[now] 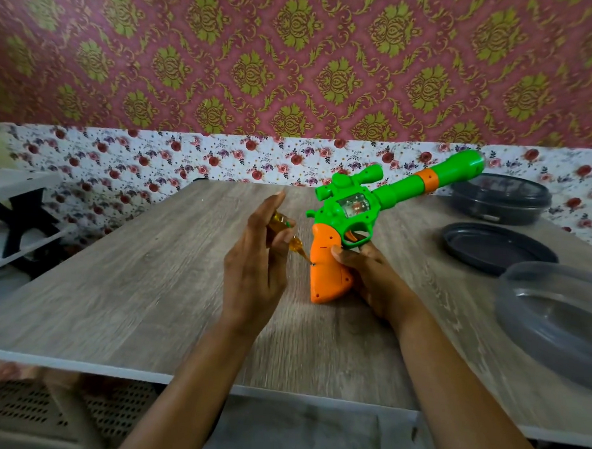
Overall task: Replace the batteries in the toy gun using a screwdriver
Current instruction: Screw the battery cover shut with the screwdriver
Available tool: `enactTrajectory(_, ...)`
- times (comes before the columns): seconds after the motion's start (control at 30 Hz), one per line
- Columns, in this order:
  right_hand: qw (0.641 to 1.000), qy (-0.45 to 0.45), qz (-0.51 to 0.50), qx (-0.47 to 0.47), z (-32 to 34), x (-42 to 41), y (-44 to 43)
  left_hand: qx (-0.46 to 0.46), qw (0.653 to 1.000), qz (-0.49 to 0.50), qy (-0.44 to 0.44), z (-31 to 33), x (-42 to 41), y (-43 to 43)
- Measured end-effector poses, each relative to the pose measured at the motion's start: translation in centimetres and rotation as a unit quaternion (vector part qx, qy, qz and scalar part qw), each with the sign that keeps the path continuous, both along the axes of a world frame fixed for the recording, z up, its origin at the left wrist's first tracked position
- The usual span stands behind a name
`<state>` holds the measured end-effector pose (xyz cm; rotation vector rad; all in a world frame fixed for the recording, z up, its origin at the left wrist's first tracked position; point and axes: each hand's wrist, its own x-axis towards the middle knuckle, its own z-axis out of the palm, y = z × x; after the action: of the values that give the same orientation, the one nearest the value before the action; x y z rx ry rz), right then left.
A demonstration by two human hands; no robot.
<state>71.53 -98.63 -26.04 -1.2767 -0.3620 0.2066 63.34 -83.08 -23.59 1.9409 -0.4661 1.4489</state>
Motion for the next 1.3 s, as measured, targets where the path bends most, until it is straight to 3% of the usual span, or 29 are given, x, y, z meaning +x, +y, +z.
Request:
enactTrajectory(0.6,1.0,0.0,0.007,0.002,-0.2,0.2,-0.1,0.002,1.0,-0.012,-0.007,-0.1,0.0,0.0)
enactTrajectory(0.97,0.999,-0.03,0.018,-0.037,-0.1,0.0,-0.4,0.044,0.996,-0.039,-0.074,0.0,0.0,-0.1)
enactTrajectory(1.3,0.997,-0.047,0.032,-0.053,0.7,-0.4,-0.2,-0.012,0.995,-0.02,-0.093,-0.1,-0.4,-0.3)
